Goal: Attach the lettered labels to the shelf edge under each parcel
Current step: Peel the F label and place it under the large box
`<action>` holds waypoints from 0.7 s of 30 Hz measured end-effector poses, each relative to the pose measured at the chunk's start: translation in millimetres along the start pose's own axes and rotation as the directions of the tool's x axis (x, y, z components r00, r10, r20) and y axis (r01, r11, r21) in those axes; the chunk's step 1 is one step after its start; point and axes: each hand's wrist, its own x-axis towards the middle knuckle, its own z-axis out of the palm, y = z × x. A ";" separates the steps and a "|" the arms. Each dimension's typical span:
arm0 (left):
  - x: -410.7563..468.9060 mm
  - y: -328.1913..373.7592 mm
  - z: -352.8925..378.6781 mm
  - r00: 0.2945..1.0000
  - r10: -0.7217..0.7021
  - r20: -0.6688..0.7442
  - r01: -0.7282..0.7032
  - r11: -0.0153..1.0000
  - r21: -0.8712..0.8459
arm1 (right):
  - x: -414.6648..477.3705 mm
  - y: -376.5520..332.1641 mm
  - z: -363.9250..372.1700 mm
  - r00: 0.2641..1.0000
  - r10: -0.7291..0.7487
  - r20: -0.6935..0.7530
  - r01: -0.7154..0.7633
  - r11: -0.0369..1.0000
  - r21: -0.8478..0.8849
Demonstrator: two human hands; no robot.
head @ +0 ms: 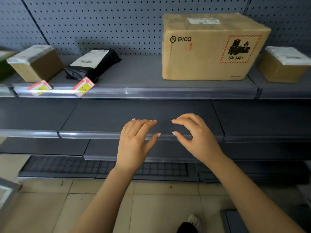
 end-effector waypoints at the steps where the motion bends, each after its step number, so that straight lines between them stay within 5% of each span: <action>1: -7.5 -1.6 -1.0 1.000 -0.004 0.011 0.004 1.000 -0.004 | -6.4 -4.3 4.9 1.000 0.011 0.017 -0.011 1.000 0.005; 12: -66.4 -19.3 27.1 0.988 -0.137 0.076 0.133 0.990 0.054 | -35.5 7.7 60.5 0.984 0.031 0.175 -0.045 0.996 0.077; 21: -119.4 -56.2 128.3 0.993 -0.111 0.038 0.109 0.992 0.061 | -71.5 90.8 147.8 0.988 -0.056 0.144 0.044 0.996 0.081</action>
